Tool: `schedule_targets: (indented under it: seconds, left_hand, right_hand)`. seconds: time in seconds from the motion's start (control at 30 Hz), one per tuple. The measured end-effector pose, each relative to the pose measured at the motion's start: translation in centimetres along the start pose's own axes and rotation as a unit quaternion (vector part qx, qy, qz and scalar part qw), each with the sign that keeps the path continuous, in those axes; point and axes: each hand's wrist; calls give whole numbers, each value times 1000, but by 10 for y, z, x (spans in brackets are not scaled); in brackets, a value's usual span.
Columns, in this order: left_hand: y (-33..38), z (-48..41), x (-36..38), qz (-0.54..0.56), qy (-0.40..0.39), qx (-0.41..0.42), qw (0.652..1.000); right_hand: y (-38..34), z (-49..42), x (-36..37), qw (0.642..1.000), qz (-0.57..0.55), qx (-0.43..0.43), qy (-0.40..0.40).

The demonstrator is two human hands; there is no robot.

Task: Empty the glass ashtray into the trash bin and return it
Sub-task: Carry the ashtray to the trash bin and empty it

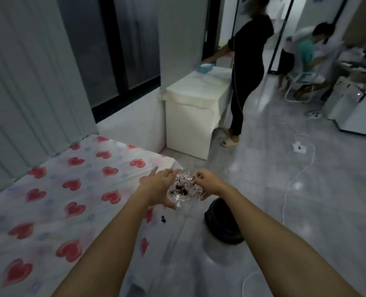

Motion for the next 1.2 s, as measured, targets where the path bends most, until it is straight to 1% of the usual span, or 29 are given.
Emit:
schedule_targets:
  seconds: [0.2, 0.33, 0.4, 0.47, 0.53, 0.6, 0.67, 0.73, 0.8, 0.9, 1.0, 1.07, 1.2]
  left_hand:
    - [43, -94, -18, -49, -20, 105, 993]
    - [86, -154, -2, -39, -49, 148, 987]
    - [106, -174, 12, -13, -73, 156, 985]
    - [122, -190, 28, 21, -104, 156, 982]
    - [131, -203, 48, 56, -122, 142, 981]
    - [134, -219, 72, 97, -133, 113, 980]
    - [132, -235, 102, 127, -152, 88, 976]
    - [129, -249, 136, 127, -171, 83, 974]
    - [125, -264, 176, 116, -181, 78, 973]
    - [124, -280, 244, 108, -201, 48, 972]
    - [121, -303, 323, 100, -198, 32, 975]
    - [116, -320, 374, 95, -176, 21, 980]
    - [98, -360, 479, 99, -158, -21, 982]
  right_hand:
    - [55, 7, -84, 994, -101, 42, 12]
    - [107, 6, -129, 984, -163, 69, 26]
    - [132, 7, -141, 976, -202, 81, 29]
    - [161, 6, -146, 962, -246, 112, 41]
    - [192, 1, -144, 943, -292, 150, 53]
    - [223, -10, -139, 916, -347, 186, 79]
    - [250, -23, -126, 883, -397, 212, 131]
    - [273, -36, -109, 853, -433, 227, 181]
    - [301, -59, -91, 827, -463, 238, 213]
    - [353, -107, -60, 786, -513, 245, 243]
    - [408, -162, -28, 768, -522, 256, 268]
    - [437, -195, -11, 760, -525, 263, 278]
    - [500, -270, 26, 763, -518, 247, 297]
Point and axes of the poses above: each hand's wrist, its own z-axis away from the middle knuckle, its own x-axis out of the palm, y = z × x, and after that the axes turned 7 degrees about x, right-handed
